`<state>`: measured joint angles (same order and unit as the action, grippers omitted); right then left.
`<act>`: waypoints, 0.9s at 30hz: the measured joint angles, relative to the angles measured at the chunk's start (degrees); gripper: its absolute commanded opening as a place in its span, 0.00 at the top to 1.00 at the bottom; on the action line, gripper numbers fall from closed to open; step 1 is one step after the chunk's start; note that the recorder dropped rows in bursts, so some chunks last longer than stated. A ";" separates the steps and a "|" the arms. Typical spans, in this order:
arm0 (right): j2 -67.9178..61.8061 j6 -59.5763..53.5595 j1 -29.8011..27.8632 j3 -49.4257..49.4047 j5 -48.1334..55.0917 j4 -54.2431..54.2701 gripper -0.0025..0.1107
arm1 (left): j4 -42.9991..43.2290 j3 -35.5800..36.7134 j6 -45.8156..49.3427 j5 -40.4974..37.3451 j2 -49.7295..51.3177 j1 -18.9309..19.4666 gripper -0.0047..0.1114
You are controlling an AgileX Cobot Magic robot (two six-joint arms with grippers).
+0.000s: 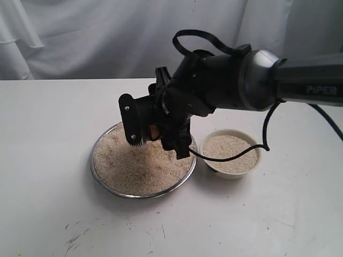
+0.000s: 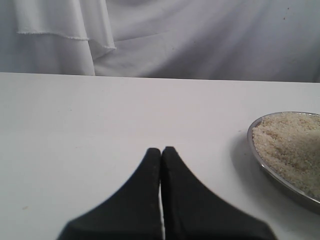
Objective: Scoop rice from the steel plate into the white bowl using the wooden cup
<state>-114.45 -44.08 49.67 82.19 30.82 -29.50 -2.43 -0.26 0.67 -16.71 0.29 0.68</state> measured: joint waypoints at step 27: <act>-2.70 4.96 1.57 0.00 9.04 -23.34 0.98 | 0.00 0.00 0.00 0.00 0.00 0.00 0.96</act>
<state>-117.15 -39.13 51.24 82.19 39.86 -52.84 -2.43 -0.26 0.67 -16.71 0.29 0.68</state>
